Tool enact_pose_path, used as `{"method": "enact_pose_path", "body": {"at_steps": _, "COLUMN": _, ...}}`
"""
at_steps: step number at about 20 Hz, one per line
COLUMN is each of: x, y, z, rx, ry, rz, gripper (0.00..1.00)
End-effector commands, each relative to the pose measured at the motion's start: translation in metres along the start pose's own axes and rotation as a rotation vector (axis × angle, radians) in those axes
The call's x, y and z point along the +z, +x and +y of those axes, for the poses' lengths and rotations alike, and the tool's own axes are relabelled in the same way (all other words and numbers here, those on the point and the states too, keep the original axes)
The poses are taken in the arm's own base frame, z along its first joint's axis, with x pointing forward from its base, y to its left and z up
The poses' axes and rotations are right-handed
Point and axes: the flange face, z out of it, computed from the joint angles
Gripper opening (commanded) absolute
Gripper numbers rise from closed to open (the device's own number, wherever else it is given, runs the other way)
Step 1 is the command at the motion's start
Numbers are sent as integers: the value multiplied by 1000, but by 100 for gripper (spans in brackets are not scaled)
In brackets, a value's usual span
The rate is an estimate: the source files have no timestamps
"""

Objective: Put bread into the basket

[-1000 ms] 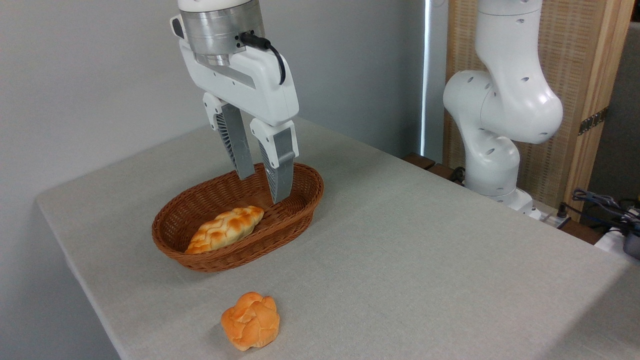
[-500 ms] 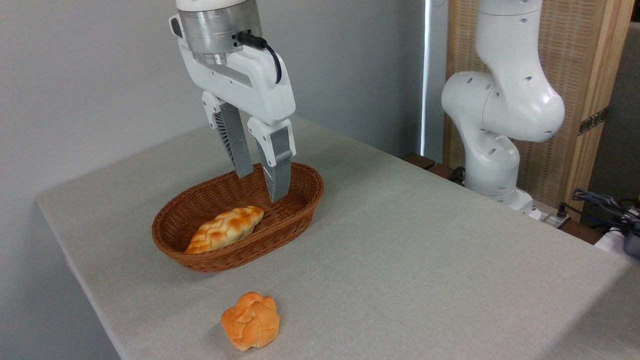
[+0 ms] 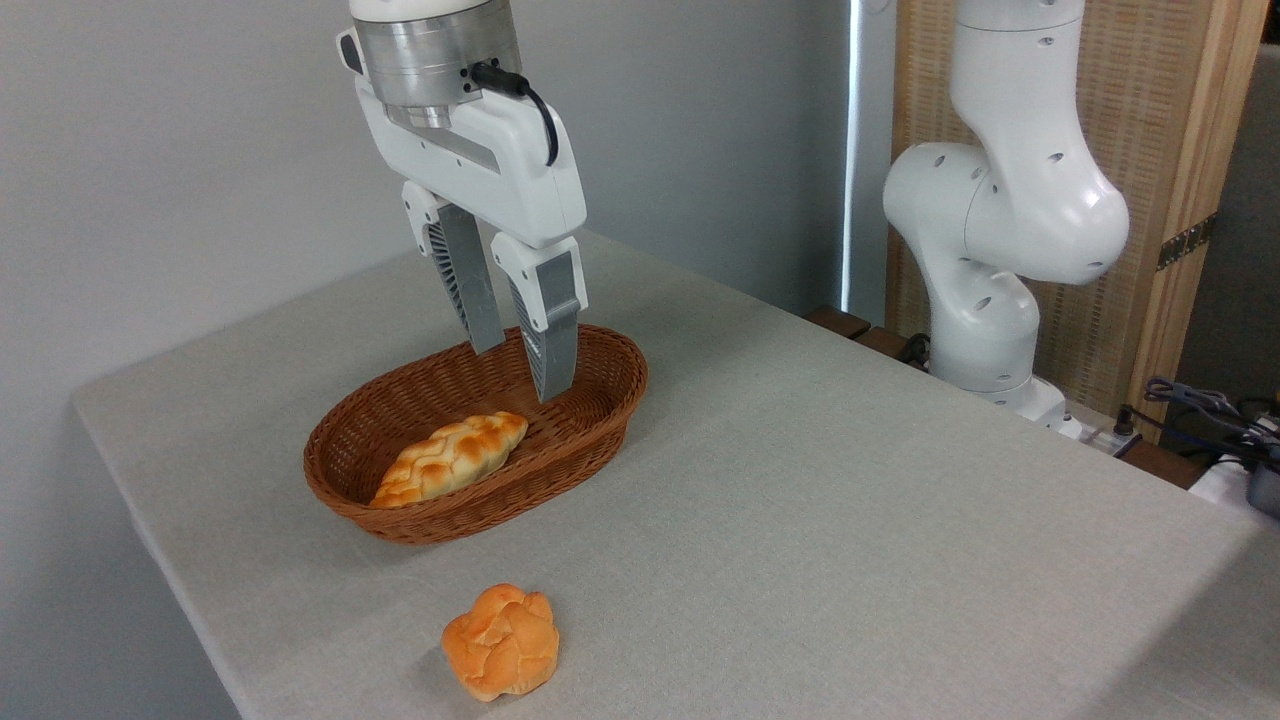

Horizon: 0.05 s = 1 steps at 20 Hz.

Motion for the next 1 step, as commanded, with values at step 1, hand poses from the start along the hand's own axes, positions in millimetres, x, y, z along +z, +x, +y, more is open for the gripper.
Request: {"method": "enact_pose_path", "body": {"at_steps": 1, "x": -4, "y": -8, "z": -2, "rx": -6, "ry": 14, "rz": -9, "gripper": 100}}
